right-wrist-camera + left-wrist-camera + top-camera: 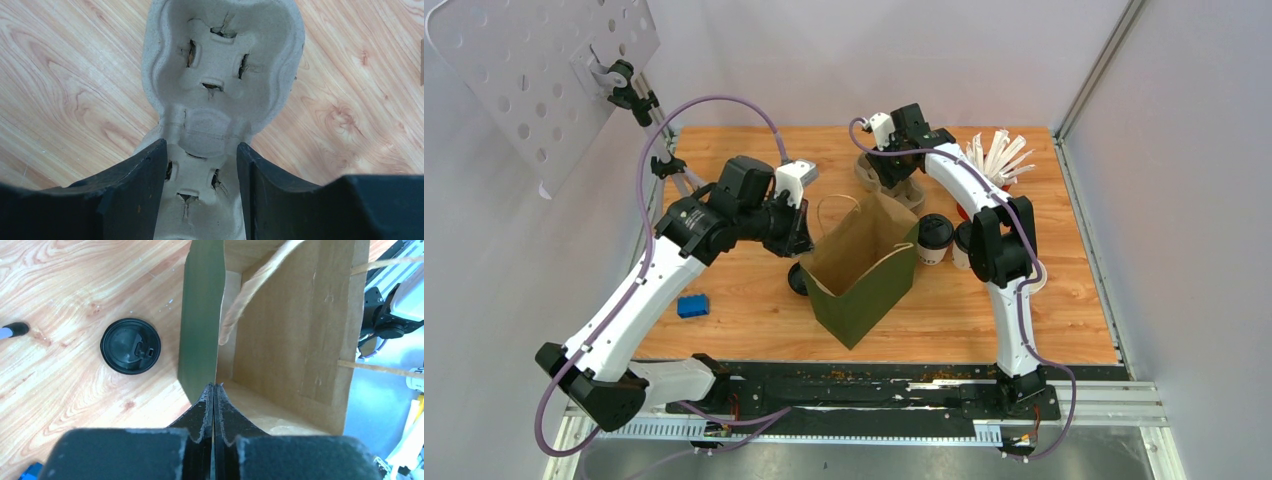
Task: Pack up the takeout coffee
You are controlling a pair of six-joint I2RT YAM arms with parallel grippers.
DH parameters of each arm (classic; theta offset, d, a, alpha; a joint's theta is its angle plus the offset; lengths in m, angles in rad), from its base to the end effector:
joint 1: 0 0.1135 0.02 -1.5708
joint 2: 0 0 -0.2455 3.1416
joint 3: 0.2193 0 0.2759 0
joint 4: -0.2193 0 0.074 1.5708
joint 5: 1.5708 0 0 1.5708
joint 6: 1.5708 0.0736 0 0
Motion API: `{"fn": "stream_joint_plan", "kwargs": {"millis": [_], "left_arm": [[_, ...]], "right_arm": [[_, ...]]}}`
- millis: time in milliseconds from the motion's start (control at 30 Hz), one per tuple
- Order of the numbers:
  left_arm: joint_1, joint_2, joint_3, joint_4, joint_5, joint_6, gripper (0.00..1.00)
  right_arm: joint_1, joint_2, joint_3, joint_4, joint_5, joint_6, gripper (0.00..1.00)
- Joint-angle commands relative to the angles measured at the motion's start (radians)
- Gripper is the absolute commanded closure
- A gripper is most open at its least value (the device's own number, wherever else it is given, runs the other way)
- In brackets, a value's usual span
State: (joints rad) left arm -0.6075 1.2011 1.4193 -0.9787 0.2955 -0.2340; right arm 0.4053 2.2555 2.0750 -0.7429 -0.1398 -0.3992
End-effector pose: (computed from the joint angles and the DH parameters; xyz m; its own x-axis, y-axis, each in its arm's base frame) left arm 0.2225 -0.1808 0.3598 -0.7173 0.2285 -0.6582 0.5685 0.7382 -0.3632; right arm 0.4918 0.2222 0.1972 -0.4936 -0.6306 -0.5989 -0.7158 0.6857 -0.1320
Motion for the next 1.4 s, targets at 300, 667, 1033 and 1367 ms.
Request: {"fn": "stream_joint_plan", "kwargs": {"millis": [300, 667, 1033, 1367], "left_arm": [[-0.004, -0.029, 0.045, -0.111, 0.083, 0.082, 1.0], [-0.002, -0.052, 0.014, -0.135, 0.031, 0.096, 0.96], [-0.002, -0.049, 0.019, -0.13, 0.019, 0.09, 0.94], [-0.002, -0.054, 0.018, -0.123, 0.012, 0.087, 0.91]], "right_arm": [[0.007, -0.038, -0.004, 0.019, -0.028, -0.016, 0.45], [0.009, 0.02, 0.027, 0.006, -0.022, -0.027, 0.5], [0.008, 0.03, 0.019, 0.01, -0.019, -0.016, 0.55], [0.009, 0.02, 0.024, 0.014, -0.035, -0.013, 0.67]]}}
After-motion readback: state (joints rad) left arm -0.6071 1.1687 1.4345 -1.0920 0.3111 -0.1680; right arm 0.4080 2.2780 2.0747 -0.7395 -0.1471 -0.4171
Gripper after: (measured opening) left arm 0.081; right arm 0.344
